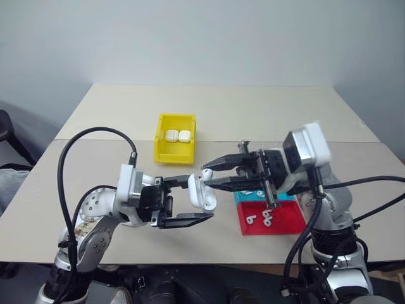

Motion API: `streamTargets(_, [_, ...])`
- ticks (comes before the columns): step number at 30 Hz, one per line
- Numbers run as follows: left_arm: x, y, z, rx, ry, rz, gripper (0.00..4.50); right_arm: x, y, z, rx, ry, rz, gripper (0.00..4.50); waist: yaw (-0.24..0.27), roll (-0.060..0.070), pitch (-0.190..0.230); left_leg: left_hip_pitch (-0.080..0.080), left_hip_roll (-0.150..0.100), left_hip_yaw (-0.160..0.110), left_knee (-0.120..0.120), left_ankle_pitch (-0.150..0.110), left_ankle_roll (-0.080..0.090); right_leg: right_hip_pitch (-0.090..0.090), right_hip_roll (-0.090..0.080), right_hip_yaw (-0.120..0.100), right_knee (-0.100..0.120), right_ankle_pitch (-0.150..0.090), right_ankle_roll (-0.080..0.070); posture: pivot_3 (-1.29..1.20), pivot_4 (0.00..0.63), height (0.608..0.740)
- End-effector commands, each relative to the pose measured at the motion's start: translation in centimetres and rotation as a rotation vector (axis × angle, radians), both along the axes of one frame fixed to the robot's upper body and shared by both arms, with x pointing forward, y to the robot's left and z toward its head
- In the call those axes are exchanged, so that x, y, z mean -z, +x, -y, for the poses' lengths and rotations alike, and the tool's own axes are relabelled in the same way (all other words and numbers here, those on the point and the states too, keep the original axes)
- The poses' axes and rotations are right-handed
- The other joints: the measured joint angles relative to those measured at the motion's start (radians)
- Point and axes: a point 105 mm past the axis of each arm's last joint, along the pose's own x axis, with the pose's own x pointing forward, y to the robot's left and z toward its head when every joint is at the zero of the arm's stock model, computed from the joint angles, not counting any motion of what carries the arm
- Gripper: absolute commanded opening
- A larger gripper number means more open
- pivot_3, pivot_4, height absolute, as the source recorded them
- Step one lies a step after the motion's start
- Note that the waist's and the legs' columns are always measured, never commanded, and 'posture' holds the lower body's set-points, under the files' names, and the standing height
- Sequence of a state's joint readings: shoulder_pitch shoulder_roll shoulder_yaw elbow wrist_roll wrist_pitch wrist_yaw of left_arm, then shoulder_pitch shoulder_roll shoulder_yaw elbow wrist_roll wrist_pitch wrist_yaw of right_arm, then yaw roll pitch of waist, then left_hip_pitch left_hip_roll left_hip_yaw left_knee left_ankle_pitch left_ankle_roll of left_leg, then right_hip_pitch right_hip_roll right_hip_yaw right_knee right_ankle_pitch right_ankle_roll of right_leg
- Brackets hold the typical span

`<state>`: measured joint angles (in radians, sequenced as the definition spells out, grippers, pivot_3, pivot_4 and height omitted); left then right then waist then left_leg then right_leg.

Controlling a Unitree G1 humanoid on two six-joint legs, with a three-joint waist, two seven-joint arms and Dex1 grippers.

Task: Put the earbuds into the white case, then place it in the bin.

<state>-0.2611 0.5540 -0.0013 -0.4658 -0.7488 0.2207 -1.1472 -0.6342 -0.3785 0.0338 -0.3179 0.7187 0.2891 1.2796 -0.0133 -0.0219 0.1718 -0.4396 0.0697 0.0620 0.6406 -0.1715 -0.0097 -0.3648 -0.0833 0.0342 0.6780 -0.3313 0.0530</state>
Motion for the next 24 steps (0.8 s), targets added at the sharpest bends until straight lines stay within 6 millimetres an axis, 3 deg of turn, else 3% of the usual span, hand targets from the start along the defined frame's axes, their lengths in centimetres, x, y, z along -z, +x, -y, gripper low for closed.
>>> streamTargets(1, [-0.6,-0.7,0.4,0.020,-0.017,0.037,2.73,0.3,0.1,0.0,0.008,-0.004,0.025,1.15,0.000,0.000,0.000,0.000,0.000,0.000,0.000,0.000,0.000,0.000,0.000,0.000,0.000,0.000,0.000,0.00,0.150,0.740])
streamTargets(14, [-0.5,-0.7,0.5,0.013,-0.022,0.043,2.73,1.9,0.5,0.5,0.017,-0.074,0.028,1.15,0.000,0.000,0.000,0.000,0.000,0.000,0.000,0.000,0.000,0.000,0.000,0.000,0.000,0.000,0.000,0.00,0.150,0.740])
streamTargets(18, [-0.5,-0.6,0.5,0.010,-0.016,0.041,2.73,1.8,0.6,0.5,0.027,-0.071,0.052,2.08,0.000,0.000,0.000,0.000,0.000,0.000,0.000,0.000,0.000,0.000,0.000,0.000,0.000,0.000,0.000,0.00,0.150,0.740])
streamTargets(24, [0.0,-0.2,0.4,-0.001,-0.009,0.030,2.73,1.5,0.7,0.9,0.046,-0.071,0.086,2.08,0.000,0.000,0.000,0.000,0.000,0.000,0.000,0.000,0.000,0.000,0.000,0.000,0.000,0.000,0.000,0.00,0.150,0.740])
